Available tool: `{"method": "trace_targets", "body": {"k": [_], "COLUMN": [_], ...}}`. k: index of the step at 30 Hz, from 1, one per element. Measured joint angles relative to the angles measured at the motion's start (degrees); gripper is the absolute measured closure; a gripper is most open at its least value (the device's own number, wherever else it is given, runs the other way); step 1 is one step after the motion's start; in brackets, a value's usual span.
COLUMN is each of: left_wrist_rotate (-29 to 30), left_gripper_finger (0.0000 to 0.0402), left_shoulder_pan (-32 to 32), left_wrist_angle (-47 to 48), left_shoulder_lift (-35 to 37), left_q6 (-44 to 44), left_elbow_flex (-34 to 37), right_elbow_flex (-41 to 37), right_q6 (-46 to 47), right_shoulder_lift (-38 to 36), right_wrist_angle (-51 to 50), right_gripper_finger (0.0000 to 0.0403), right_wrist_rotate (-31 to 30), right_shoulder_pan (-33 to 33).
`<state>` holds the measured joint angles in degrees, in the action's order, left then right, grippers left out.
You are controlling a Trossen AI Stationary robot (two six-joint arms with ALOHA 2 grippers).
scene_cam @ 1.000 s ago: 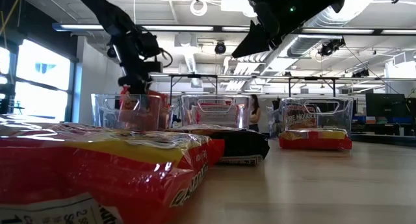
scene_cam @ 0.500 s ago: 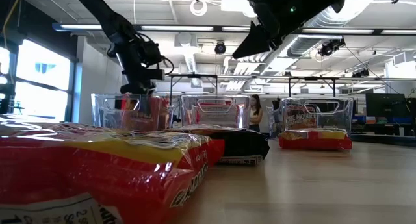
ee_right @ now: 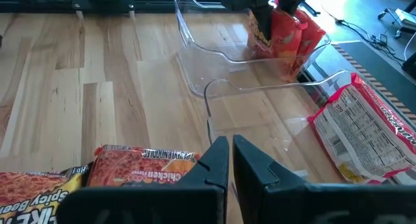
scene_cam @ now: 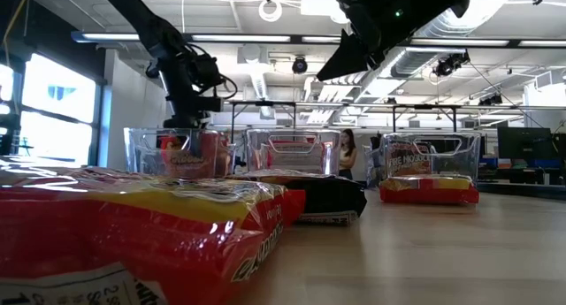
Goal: Sort Maruchan noodles
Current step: Put the orange noodle pack into the left transparent bin
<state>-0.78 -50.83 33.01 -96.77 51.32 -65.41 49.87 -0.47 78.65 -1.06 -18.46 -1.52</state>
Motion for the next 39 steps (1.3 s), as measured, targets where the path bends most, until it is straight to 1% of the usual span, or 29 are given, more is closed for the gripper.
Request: {"method": "trace_targets", "body": {"k": [4, 11, 20, 24, 31, 35, 39], "left_wrist_rotate": [1.09, 1.31, -3.45, -3.41, 4.42, 5.99, 5.86], "left_gripper_finger": [0.0259, 0.0259, 0.0259, 0.0259, 0.0259, 0.0258, 0.0258], "left_shoulder_pan": [0.04, 0.04, -0.23, -0.22, 0.02, 0.48, 0.48], "left_wrist_angle": [0.26, 0.55, 4.60, 5.25, 2.48, 1.08, 0.51], "left_shoulder_lift": [0.00, 1.64, 1.57, 1.57, 1.55, 1.55, 1.53], "left_q6": [-0.96, -1.76, -1.28, -1.28, -1.01, 0.34, 1.01], "left_elbow_flex": [0.00, 0.00, -0.11, -0.11, -0.11, -0.11, -0.56], "right_elbow_flex": [0.00, -0.02, -0.02, -0.02, -0.02, -0.02, -0.02], "right_q6": [0.01, 0.01, 0.00, 0.01, 0.00, 0.00, 0.00], "right_shoulder_lift": [0.02, 0.02, 0.02, 0.02, 0.02, 0.02, 0.04], "right_wrist_angle": [-0.02, -0.02, -0.02, -0.02, -0.02, -0.02, -0.02], "right_gripper_finger": [0.0398, 0.0398, 0.0398, 0.0398, 0.0398, 0.0398, 0.0398], "right_wrist_rotate": [0.02, 0.05, 0.92, 0.92, 0.92, 0.92, 0.93], "right_shoulder_pan": [0.00, 0.00, 0.01, 0.00, 0.02, 0.02, 0.02]}}
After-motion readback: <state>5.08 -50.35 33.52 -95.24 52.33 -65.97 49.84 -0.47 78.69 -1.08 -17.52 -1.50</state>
